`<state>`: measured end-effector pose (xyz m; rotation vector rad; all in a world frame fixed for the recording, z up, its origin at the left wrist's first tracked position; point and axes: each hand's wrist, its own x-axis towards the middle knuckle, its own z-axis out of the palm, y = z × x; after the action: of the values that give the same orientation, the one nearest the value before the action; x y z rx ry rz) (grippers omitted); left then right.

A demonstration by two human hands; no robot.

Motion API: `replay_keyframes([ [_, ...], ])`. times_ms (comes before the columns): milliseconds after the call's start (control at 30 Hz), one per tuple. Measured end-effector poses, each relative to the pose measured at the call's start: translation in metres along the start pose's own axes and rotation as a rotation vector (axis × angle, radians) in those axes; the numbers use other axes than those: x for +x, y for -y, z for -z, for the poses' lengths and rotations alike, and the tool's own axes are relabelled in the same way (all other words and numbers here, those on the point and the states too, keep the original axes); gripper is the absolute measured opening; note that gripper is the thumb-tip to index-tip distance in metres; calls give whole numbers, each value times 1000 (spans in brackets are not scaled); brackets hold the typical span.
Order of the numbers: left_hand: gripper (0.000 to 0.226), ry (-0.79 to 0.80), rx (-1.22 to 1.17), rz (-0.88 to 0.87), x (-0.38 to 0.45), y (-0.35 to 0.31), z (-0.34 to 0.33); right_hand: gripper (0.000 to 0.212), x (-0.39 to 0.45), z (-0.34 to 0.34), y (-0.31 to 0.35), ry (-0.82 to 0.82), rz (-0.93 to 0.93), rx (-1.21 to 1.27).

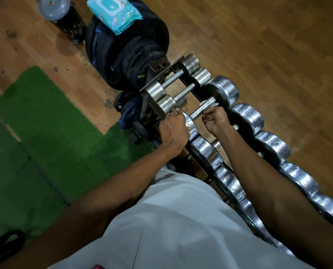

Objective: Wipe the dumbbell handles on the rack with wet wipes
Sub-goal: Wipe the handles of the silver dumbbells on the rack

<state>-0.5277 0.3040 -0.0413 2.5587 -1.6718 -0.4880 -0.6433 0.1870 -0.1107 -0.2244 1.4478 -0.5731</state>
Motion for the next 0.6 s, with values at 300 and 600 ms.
replay_keyframes([
  [300, 55, -3, -11, 5, 0, 1, 0, 38, -4, -3, -15, -102, 238, -109],
  [600, 49, 7, -40, 2, 0, 1, 1, 48, -14, 4, -20, -106, 791, -815],
])
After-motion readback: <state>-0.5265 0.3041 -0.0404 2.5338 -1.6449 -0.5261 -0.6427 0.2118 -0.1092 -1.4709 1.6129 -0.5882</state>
